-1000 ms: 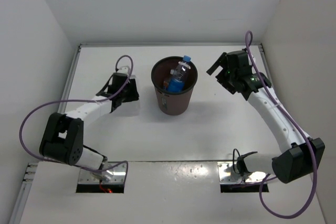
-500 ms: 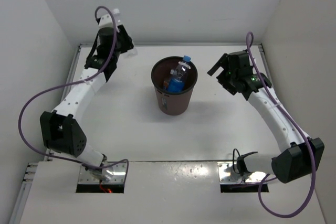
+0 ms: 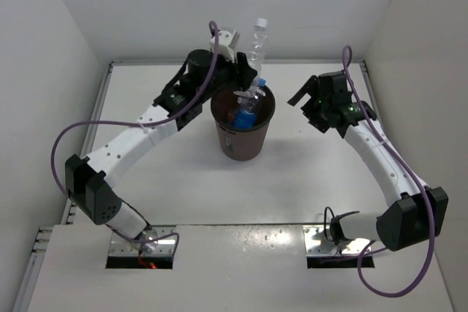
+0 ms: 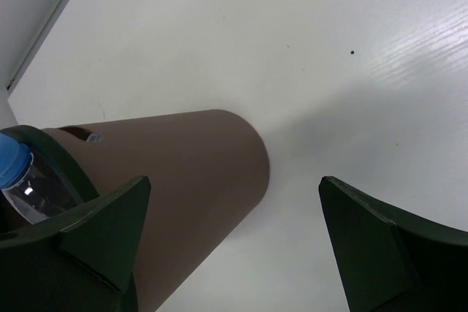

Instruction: Put the plastic bottles in the bin

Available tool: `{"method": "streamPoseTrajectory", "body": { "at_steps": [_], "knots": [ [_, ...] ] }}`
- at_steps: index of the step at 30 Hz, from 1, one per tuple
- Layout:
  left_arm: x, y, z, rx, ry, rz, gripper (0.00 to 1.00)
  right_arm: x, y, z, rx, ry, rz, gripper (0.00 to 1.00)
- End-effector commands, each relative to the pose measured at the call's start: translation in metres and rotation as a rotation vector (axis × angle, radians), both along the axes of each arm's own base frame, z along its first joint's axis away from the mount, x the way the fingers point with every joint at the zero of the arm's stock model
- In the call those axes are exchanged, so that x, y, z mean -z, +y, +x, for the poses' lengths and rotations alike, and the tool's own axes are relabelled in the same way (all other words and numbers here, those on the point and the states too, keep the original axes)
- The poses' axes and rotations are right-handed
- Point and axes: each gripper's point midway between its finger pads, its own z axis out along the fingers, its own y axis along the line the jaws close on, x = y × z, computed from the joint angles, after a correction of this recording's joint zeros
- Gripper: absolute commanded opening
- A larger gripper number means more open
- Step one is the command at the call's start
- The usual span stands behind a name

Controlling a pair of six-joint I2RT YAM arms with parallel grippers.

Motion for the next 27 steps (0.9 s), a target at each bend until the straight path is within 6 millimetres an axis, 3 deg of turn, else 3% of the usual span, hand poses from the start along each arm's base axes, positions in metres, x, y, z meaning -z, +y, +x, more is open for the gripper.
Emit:
{"method": "streamPoseTrajectory", "body": {
  "at_steps": [1,4,7,9,10,11,12,13,17,20,23,24,26,27],
  "knots": [
    [-0.021,0.001,-0.007,0.008,-0.080,0.013,0.33,-0.002,0.001,0.009,0.011,-0.012,0.033,1.00],
    [0.027,0.009,-0.013,-0.017,0.013,0.049,0.33,0.000,0.000,0.005,0.011,-0.004,0.031,1.00],
    [0.048,0.012,-0.021,-0.022,0.051,0.069,0.36,0.000,-0.002,0.003,0.014,-0.003,0.037,1.00],
    [0.073,0.015,-0.023,-0.018,0.085,0.117,0.43,0.004,-0.003,0.001,0.014,0.006,0.035,1.00],
    [0.081,0.016,-0.025,-0.018,0.102,0.130,0.50,0.002,-0.001,0.003,0.007,-0.001,0.043,1.00],
    [0.087,0.022,-0.026,-0.040,0.109,0.140,0.64,0.002,-0.001,0.003,0.007,-0.001,0.043,1.00],
    [0.087,0.024,-0.025,-0.059,0.115,0.131,0.99,0.002,-0.002,0.003,0.008,0.001,0.050,1.00],
    [0.089,0.027,-0.024,-0.074,0.120,0.139,1.00,0.002,-0.002,0.003,0.008,0.001,0.050,1.00],
    [0.066,0.037,-0.018,-0.144,0.086,0.115,1.00,0.002,-0.002,0.003,0.008,0.001,0.050,1.00],
    [0.019,0.046,-0.003,-0.237,0.014,0.080,1.00,0.004,-0.007,0.002,0.025,0.009,0.042,1.00],
    [0.003,0.055,0.008,-0.314,-0.003,0.076,1.00,0.009,-0.006,0.001,0.017,0.029,0.045,1.00],
    [-0.018,0.062,0.009,-0.352,-0.036,0.062,1.00,0.009,-0.006,0.001,0.017,0.029,0.045,1.00],
    [-0.027,0.065,0.016,-0.391,-0.051,0.067,1.00,0.009,-0.009,0.002,0.026,0.029,0.045,1.00],
    [-0.051,0.074,0.017,-0.437,-0.091,0.045,1.00,0.009,-0.009,0.002,0.020,0.028,0.039,1.00]
  ]
}}
